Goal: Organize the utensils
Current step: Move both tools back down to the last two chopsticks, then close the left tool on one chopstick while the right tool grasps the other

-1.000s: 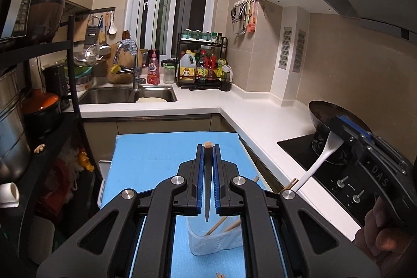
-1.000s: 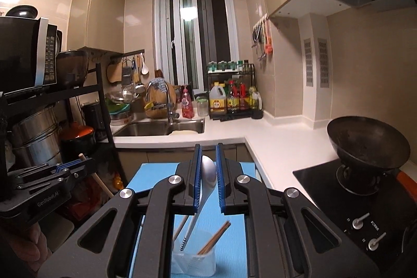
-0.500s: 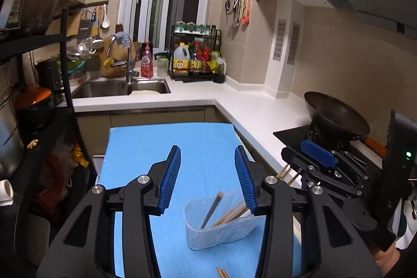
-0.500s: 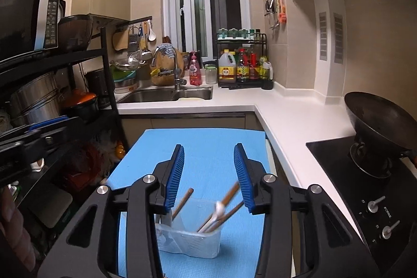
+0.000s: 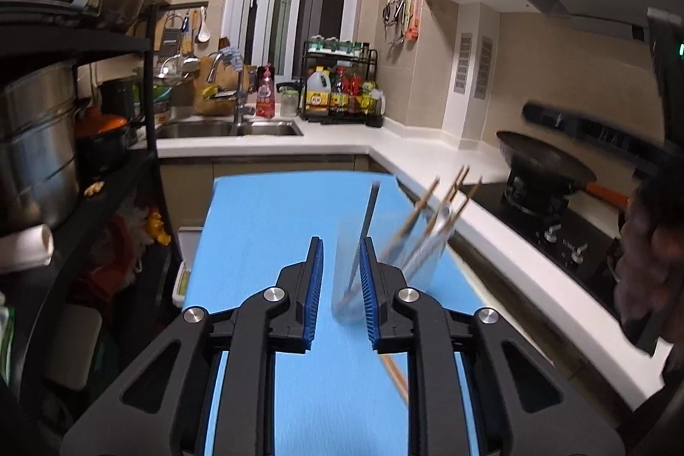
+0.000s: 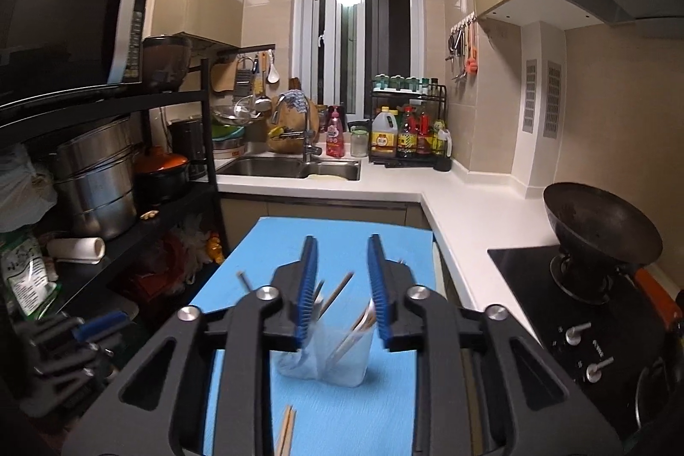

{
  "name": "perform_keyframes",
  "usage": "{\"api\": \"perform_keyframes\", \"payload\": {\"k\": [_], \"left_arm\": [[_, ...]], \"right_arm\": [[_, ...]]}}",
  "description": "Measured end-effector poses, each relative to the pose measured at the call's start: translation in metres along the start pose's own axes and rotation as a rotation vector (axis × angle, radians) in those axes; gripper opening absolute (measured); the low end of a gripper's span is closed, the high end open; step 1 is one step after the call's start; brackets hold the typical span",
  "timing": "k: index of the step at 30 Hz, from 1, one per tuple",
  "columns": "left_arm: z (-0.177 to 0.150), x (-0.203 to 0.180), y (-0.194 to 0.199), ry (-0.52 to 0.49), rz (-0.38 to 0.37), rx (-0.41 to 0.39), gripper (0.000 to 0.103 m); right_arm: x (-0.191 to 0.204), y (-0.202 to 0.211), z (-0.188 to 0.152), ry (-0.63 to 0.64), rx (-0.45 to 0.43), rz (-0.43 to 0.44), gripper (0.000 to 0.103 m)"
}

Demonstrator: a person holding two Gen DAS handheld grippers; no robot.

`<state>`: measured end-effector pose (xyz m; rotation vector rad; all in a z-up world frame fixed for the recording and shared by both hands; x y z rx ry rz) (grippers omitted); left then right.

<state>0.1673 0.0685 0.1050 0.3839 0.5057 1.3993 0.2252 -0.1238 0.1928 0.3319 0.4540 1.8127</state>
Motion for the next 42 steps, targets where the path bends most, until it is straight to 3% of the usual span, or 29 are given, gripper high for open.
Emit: {"api": "perform_keyframes", "payload": {"k": [1, 4, 9, 14, 18, 24, 30, 32, 36, 42], "left_arm": [[-0.011, 0.003, 0.002, 0.009, 0.001, 0.01, 0.016], [-0.049, 0.009, 0.002, 0.046, 0.009, 0.051, 0.015], [-0.098, 0.01, 0.006, 0.084, 0.011, 0.103, 0.015], [-0.125, 0.014, 0.012, 0.124, 0.003, 0.139, 0.015], [-0.136, 0.018, 0.01, 0.146, 0.0, 0.161, 0.015], [-0.145, 0.019, 0.001, 0.152, -0.021, 0.198, 0.015], [-0.141, 0.035, 0.003, 0.23, -0.034, 0.185, 0.015], [-0.144, 0.035, 0.001, 0.232, -0.032, 0.191, 0.015], [-0.149, 0.03, -0.004, 0.215, -0.034, 0.205, 0.015], [-0.16, 0.015, -0.014, 0.196, -0.082, 0.232, 0.015]], "right_arm": [[0.002, 0.006, -0.009, -0.005, 0.007, 0.011, 0.014], [0.012, 0.019, -0.047, -0.024, 0.053, 0.036, 0.013], [0.021, 0.02, -0.141, -0.069, 0.193, 0.054, 0.013], [0.034, 0.005, -0.237, -0.137, 0.358, 0.079, 0.014], [0.052, -0.014, -0.282, -0.123, 0.45, 0.085, 0.014], [0.057, -0.034, -0.312, -0.1, 0.54, 0.051, 0.02], [0.076, -0.034, -0.31, -0.047, 0.502, 0.05, 0.025], [0.084, -0.034, -0.31, -0.034, 0.489, 0.068, 0.011], [0.085, -0.036, -0.308, -0.056, 0.476, 0.069, 0.007], [0.052, -0.03, -0.31, -0.146, 0.496, -0.027, 0.006]]}}
Point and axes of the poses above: each gripper's, at about its wrist camera, not at the fingertips, and y roughly against the way its jaws point, x to its left, z to its top, the point moved 6 cm from there along -y, roughly the way its jaws point, and after that the axes turned 9 degrees about x, right-handed, at the moved point
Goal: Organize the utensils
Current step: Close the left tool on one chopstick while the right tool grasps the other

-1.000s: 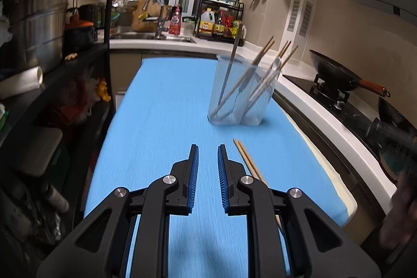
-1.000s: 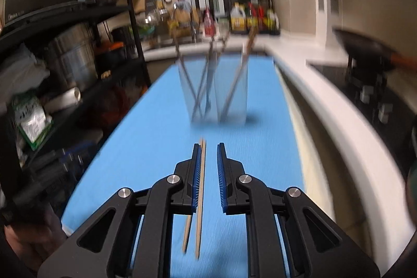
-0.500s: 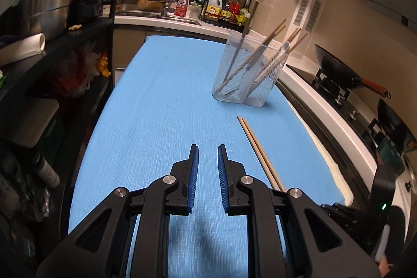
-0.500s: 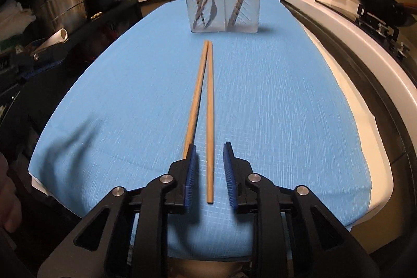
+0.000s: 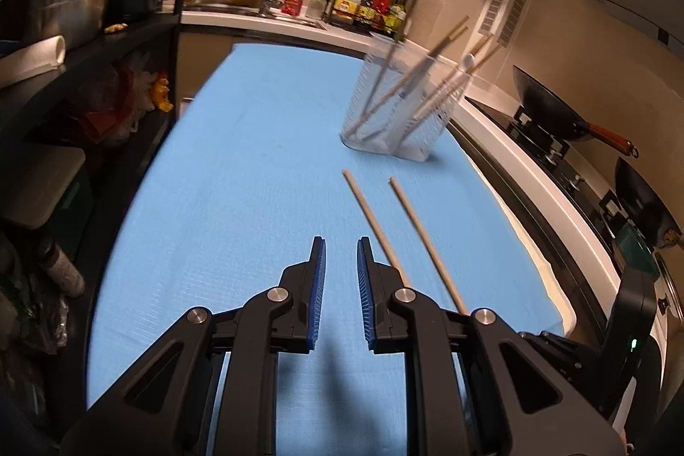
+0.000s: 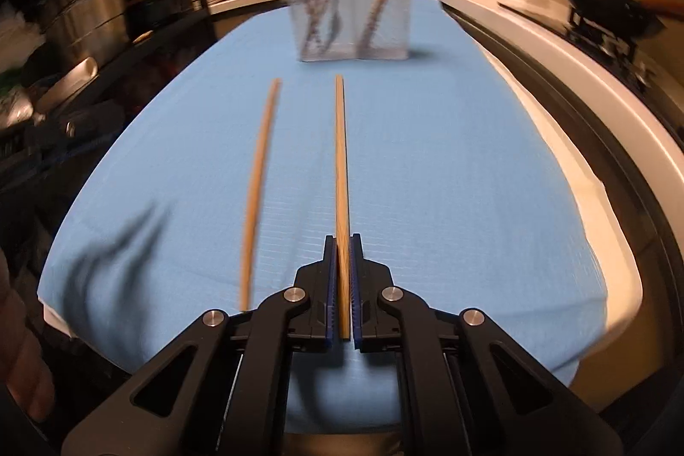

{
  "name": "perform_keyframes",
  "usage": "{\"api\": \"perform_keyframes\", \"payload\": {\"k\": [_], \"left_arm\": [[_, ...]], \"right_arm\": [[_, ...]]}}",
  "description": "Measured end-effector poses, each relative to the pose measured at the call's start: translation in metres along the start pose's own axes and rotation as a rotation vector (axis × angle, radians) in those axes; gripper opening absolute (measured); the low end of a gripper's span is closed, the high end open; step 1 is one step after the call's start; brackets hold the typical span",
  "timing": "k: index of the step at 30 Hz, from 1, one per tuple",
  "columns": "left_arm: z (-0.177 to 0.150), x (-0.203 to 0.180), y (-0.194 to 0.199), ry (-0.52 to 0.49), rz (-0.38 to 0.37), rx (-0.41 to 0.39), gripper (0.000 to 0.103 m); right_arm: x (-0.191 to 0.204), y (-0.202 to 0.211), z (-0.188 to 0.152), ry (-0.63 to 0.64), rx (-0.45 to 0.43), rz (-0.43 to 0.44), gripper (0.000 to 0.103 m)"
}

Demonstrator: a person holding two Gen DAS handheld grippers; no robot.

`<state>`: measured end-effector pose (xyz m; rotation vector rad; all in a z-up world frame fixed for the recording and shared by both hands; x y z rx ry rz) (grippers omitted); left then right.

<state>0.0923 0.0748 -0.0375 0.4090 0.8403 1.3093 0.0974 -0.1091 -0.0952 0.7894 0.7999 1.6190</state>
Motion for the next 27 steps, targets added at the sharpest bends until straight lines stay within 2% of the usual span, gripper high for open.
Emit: {"api": "perform_keyframes", "payload": {"k": [5, 7, 9, 12, 13, 14, 16, 19, 23, 27], "left_arm": [[-0.019, -0.034, -0.024, -0.059, -0.041, 0.055, 0.017], [-0.024, -0.048, -0.033, -0.088, -0.029, 0.068, 0.033], [-0.029, -0.056, -0.041, -0.106, -0.005, 0.083, 0.04], [-0.035, -0.062, -0.054, -0.144, 0.106, 0.106, 0.04], [-0.037, -0.06, -0.056, -0.143, 0.121, 0.115, 0.04], [-0.04, -0.058, -0.058, -0.137, 0.119, 0.127, 0.039], [-0.044, -0.054, -0.059, -0.139, 0.134, 0.134, 0.011], [-0.047, -0.047, -0.054, -0.156, 0.166, 0.118, 0.006], [-0.05, -0.035, -0.046, -0.148, 0.19, 0.098, 0.006], [-0.049, -0.027, -0.042, -0.13, 0.183, 0.09, 0.006]], "right_arm": [[-0.03, 0.006, -0.001, -0.083, 0.01, -0.036, 0.006], [-0.037, 0.009, -0.002, -0.102, 0.007, -0.038, 0.006], [-0.041, 0.011, -0.003, -0.11, 0.008, -0.033, 0.006], [-0.042, 0.009, -0.004, -0.112, 0.01, -0.022, 0.006], [-0.04, 0.008, -0.004, -0.106, 0.011, -0.02, 0.006], [-0.038, 0.007, -0.005, -0.1, 0.011, -0.022, 0.006], [-0.034, 0.005, -0.004, -0.089, 0.009, -0.019, 0.006], [-0.026, 0.004, -0.003, -0.07, 0.005, -0.006, 0.006], [-0.019, 0.002, -0.003, -0.057, -0.001, 0.005, 0.006], [-0.016, 0.002, -0.002, -0.05, -0.003, 0.005, 0.007]]}}
Point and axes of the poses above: each gripper's, at about its wrist camera, not at the fingertips, and y roughly against the way its jaws point, x to its left, z to its top, the point moved 6 cm from there along -y, roughly the way its jaws point, and after that the axes turned 9 degrees about x, right-handed, at the moved point
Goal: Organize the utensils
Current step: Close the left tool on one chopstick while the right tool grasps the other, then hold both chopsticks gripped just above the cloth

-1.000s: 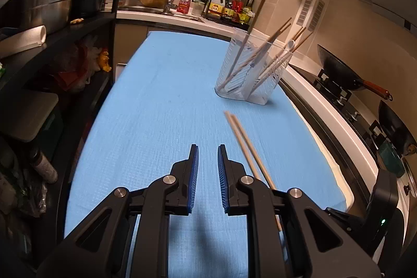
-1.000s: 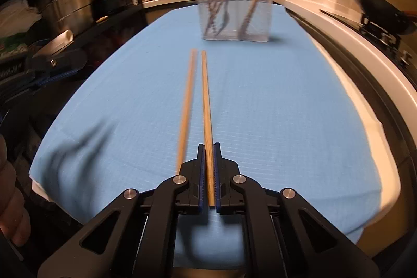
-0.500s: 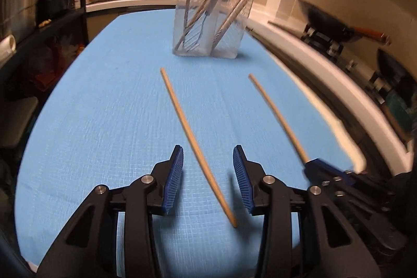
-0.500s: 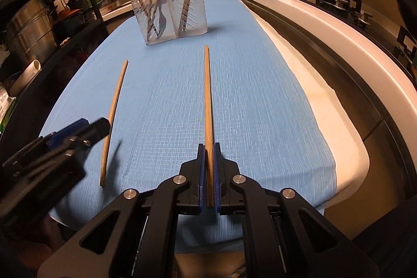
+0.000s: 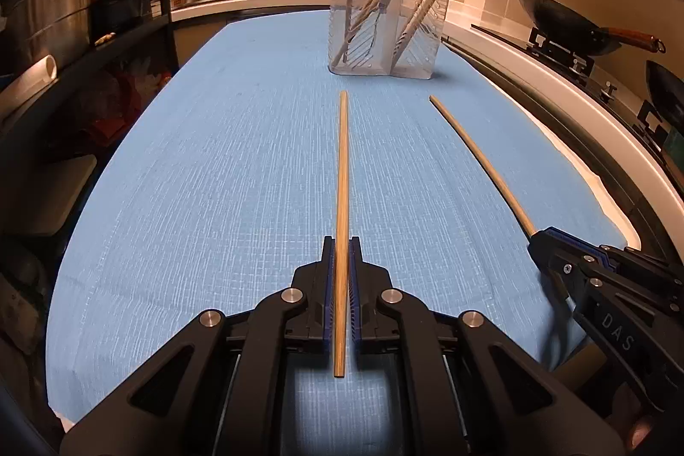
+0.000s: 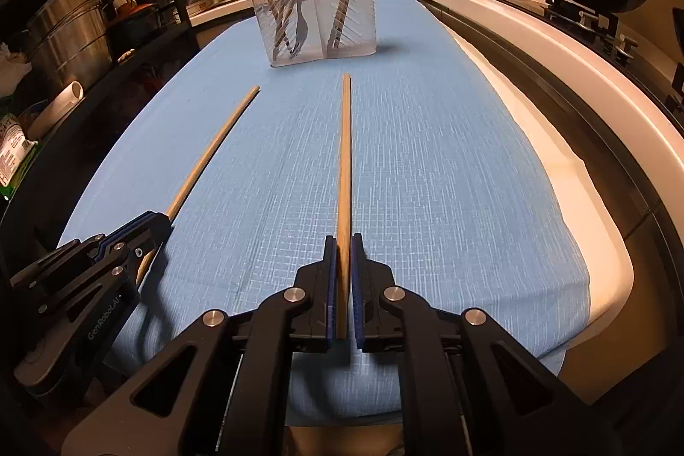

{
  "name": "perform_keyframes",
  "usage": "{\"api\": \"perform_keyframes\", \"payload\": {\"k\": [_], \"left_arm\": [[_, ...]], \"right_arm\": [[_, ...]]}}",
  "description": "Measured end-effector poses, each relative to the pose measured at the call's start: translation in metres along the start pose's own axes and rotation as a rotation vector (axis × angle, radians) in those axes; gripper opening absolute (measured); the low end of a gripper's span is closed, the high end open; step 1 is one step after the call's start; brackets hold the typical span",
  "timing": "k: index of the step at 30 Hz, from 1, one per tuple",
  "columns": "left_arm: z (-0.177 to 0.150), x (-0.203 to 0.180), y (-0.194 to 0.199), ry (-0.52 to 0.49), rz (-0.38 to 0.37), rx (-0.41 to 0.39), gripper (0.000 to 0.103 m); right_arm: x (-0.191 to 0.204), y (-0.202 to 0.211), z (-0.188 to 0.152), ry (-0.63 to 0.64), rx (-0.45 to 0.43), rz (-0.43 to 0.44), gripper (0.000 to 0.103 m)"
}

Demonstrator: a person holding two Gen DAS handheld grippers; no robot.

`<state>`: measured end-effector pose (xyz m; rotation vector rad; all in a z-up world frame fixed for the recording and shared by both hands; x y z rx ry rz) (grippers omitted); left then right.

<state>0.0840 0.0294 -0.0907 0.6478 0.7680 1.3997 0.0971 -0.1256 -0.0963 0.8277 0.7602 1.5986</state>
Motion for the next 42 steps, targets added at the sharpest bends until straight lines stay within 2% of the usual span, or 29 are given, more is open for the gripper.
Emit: {"api": "perform_keyframes", "payload": {"k": [31, 42], "left_arm": [[0.0004, -0.0006, -0.001, 0.013, -0.006, -0.002, 0.006], [-0.0024, -0.0035, 0.0007, 0.013, 0.002, -0.018, 0.006]], "right_arm": [[0.0027, -0.0002, 0.0015, 0.038, -0.02, -0.048, 0.008], [0.0066, -0.0012, 0.0019, 0.08, -0.039, -0.094, 0.007]]}}
Point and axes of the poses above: each gripper's, at about its wrist camera, not at the fingertips, and y roughly against the way its jaws point, x to its left, z to its top, the point moved 6 cm from there along -y, roughly the way its jaws point, and after that the axes turned 9 degrees about x, right-handed, at the moved point
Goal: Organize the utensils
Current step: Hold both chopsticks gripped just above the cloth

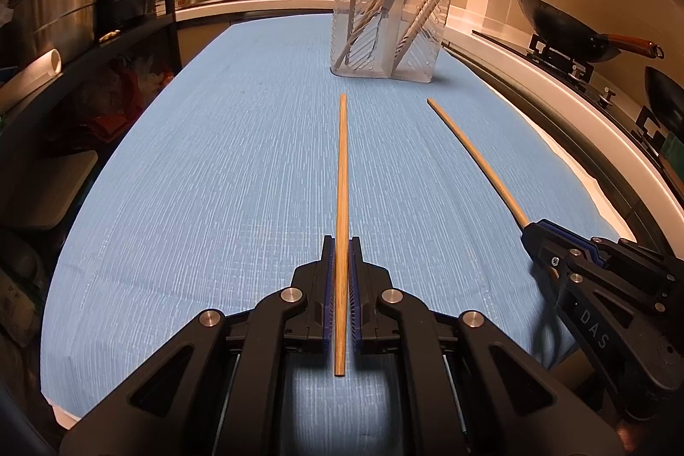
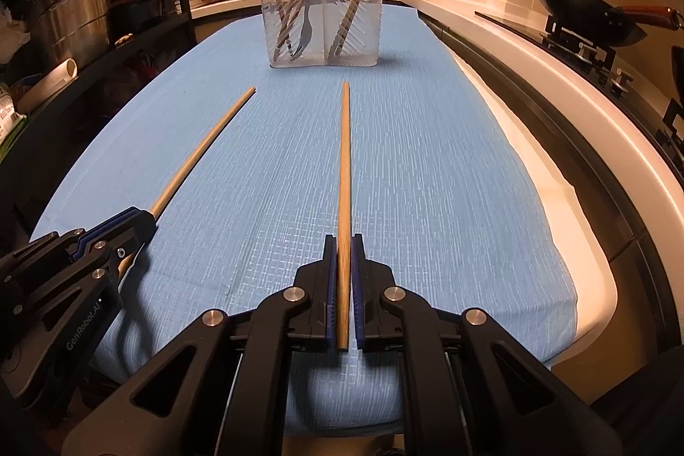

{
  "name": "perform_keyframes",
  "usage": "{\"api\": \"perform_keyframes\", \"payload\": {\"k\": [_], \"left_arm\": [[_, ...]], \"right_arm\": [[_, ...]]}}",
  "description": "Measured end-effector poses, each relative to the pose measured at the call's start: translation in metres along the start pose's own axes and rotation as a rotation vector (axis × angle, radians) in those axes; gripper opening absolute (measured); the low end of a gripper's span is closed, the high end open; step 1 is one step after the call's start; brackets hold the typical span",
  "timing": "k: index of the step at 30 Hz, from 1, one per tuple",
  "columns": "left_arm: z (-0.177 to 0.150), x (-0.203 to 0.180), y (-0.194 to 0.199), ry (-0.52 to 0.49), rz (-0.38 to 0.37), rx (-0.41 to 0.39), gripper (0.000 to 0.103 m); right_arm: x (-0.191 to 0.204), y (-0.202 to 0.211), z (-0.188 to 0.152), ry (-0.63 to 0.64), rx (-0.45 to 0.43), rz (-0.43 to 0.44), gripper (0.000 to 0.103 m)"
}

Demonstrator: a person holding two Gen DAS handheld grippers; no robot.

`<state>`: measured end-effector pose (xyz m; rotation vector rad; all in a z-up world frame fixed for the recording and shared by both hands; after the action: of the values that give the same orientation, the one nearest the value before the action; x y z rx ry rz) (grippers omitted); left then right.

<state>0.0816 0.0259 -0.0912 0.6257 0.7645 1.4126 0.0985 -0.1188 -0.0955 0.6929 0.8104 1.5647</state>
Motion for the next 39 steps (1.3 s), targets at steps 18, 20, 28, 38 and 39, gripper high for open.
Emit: {"api": "perform_keyframes", "payload": {"k": [18, 20, 28, 38, 39], "left_arm": [[-0.0018, 0.0002, 0.0007, 0.006, -0.005, -0.01, 0.006], [-0.0019, 0.0007, 0.0011, 0.005, -0.004, -0.01, 0.006], [-0.0026, -0.0003, 0.0018, 0.004, -0.003, -0.012, 0.006], [-0.0024, -0.0007, 0.0019, 0.003, -0.001, -0.014, 0.006], [-0.0024, -0.0009, 0.0018, 0.0, 0.0, -0.014, 0.006]], "right_arm": [[0.0047, 0.0007, 0.0004, 0.051, -0.025, -0.052, 0.006], [0.0048, 0.0004, 0.0005, 0.051, -0.024, -0.052, 0.006], [0.0041, -0.0004, 0.0001, 0.048, -0.024, -0.05, 0.006], [0.0054, -0.0005, -0.0002, 0.05, -0.024, -0.052, 0.006], [0.0057, -0.0005, -0.0004, 0.047, -0.023, -0.05, 0.006]]}}
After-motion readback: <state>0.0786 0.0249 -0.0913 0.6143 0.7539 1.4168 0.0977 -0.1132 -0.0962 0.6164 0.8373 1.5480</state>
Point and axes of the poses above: each gripper's, at about its wrist camera, not at the fingertips, and y roughly against the way its jaws point, x to its left, z to its top, the point moved 6 cm from there along -y, roughly the way its jaws point, and after that the axes turned 9 degrees about x, right-handed, at the moved point
